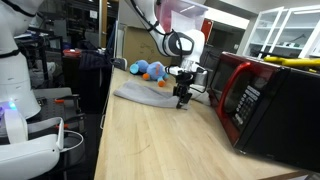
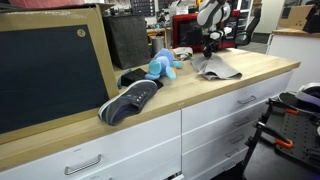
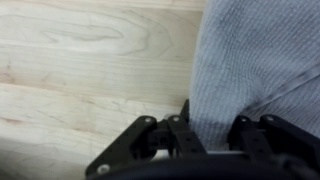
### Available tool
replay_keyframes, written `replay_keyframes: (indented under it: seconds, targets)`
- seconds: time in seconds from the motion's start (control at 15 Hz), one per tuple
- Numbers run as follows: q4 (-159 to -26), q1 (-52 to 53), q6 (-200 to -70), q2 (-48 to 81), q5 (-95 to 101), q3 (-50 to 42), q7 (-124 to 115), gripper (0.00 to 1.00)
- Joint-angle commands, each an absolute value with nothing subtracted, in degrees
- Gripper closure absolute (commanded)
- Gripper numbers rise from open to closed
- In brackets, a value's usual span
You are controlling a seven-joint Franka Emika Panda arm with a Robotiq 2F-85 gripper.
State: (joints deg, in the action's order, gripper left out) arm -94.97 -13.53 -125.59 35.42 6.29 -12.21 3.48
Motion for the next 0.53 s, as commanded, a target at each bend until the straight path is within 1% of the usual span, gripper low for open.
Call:
replay_keyframes:
  seconds: [0.0,0.07,0.2,0.27,0.4,0.47]
  targets:
    - [-95.1,-15.35,-124.09,34.76,9.21,-13.42,6.38,0.61]
    - [-95.38,-15.98,-124.13,34.38,9.16,-13.06,7.63,0.6]
    - [-96.53,-17.24,-125.72,32.18,7.36,-11.79,10.0,0.46]
    - [-96.94,-17.64,-126.49,31.32,6.36,-11.14,10.9,0.38]
    - [-98.18,-18.47,-128.0,28.68,3.78,-9.41,13.18,0.24]
    - [-98.46,-18.58,-128.03,27.63,2.57,-8.68,14.06,0.16]
